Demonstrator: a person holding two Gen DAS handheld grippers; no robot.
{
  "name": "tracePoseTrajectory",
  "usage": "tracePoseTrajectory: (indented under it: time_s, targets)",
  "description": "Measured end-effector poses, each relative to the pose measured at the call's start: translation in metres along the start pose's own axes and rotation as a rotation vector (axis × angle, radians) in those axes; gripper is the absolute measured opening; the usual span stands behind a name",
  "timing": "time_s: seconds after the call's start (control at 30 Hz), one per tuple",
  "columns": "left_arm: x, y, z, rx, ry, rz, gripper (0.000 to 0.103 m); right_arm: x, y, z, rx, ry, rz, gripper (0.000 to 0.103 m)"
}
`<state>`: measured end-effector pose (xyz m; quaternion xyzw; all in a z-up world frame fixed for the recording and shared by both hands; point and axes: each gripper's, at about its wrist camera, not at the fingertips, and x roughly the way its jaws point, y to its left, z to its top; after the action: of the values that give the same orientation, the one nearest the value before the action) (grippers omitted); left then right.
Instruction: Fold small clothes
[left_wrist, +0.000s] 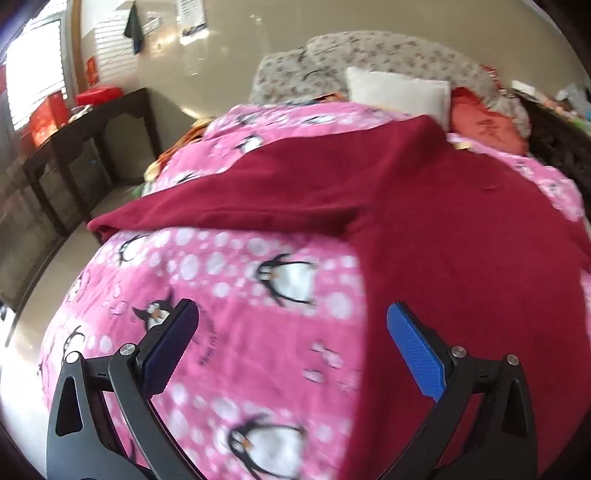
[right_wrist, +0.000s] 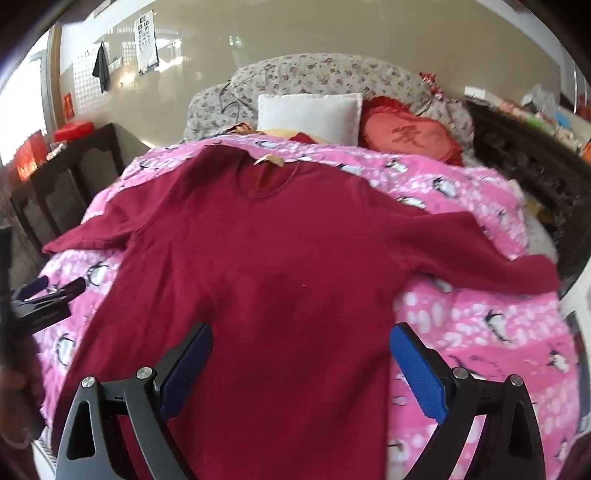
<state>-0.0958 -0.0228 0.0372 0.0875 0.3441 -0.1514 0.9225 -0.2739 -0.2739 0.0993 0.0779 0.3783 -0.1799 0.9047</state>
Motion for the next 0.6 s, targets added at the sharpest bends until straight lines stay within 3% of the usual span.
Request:
tracePoseTrajectory:
  time_s: [0.3, 0.6]
  targets:
    - [-0.031, -0.039, 0.003, 0.022, -0.007, -0.102, 0.103, -0.002, -0.007, -0.002, 0.071, 0.003, -0.046, 0.097]
    - [-0.031, -0.056, 0.0, 0.062, -0.003, -0.116, 0.103, 0.004, -0.011, -0.003, 0.099, -0.003, -0.046, 0.097]
